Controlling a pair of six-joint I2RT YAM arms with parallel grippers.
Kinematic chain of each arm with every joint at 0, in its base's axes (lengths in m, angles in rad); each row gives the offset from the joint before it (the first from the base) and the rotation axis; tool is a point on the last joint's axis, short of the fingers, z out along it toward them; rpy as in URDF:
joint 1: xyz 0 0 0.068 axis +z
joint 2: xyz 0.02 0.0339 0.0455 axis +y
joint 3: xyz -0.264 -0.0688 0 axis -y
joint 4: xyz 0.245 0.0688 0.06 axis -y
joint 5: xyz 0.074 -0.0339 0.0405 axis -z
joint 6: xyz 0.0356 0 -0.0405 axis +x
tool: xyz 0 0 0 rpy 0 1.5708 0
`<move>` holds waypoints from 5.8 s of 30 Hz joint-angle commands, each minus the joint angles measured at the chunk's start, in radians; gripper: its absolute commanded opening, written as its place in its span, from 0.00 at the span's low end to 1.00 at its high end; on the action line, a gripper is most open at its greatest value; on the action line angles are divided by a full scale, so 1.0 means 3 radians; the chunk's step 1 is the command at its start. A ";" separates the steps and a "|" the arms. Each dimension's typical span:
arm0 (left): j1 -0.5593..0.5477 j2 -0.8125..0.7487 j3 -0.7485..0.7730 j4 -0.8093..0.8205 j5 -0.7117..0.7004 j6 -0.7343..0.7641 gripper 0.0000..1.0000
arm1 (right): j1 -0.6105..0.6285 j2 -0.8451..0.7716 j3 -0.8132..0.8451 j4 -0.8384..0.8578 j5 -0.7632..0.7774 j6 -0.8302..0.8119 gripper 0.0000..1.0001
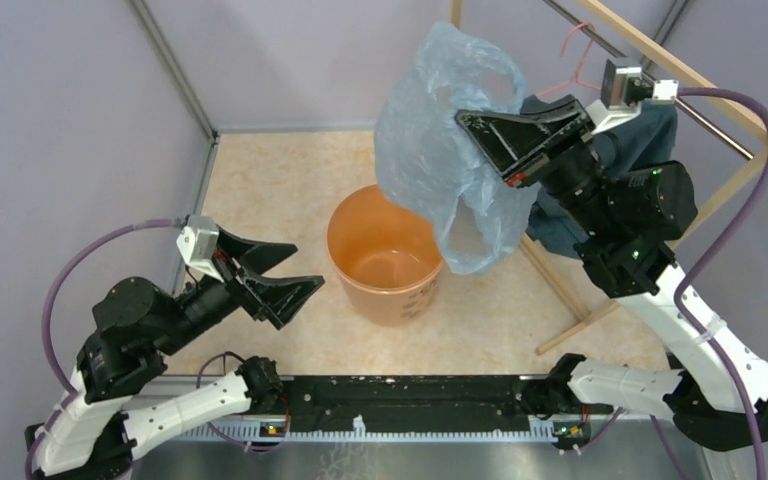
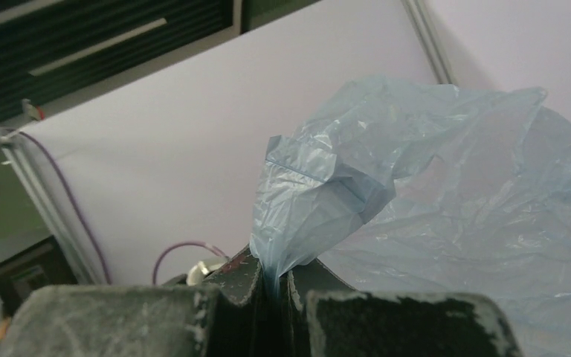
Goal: Put the trash bags into the trash bin
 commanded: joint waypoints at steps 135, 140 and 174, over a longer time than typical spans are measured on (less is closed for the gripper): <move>0.1378 0.1130 0.0158 -0.0146 0.2754 0.0426 0.99 | -0.0118 -0.0173 -0.1333 -0.0738 -0.0096 -0.0384 0.00; 0.1358 0.0863 -0.0389 0.0580 0.3099 -0.0107 0.99 | -0.0137 -0.0102 -0.1282 -0.0633 -0.0178 -0.0293 0.00; -0.0510 0.2316 0.0446 -0.0319 -0.1598 -0.0343 0.16 | -0.0181 0.0037 -0.1380 -0.0237 -0.0470 0.0062 0.00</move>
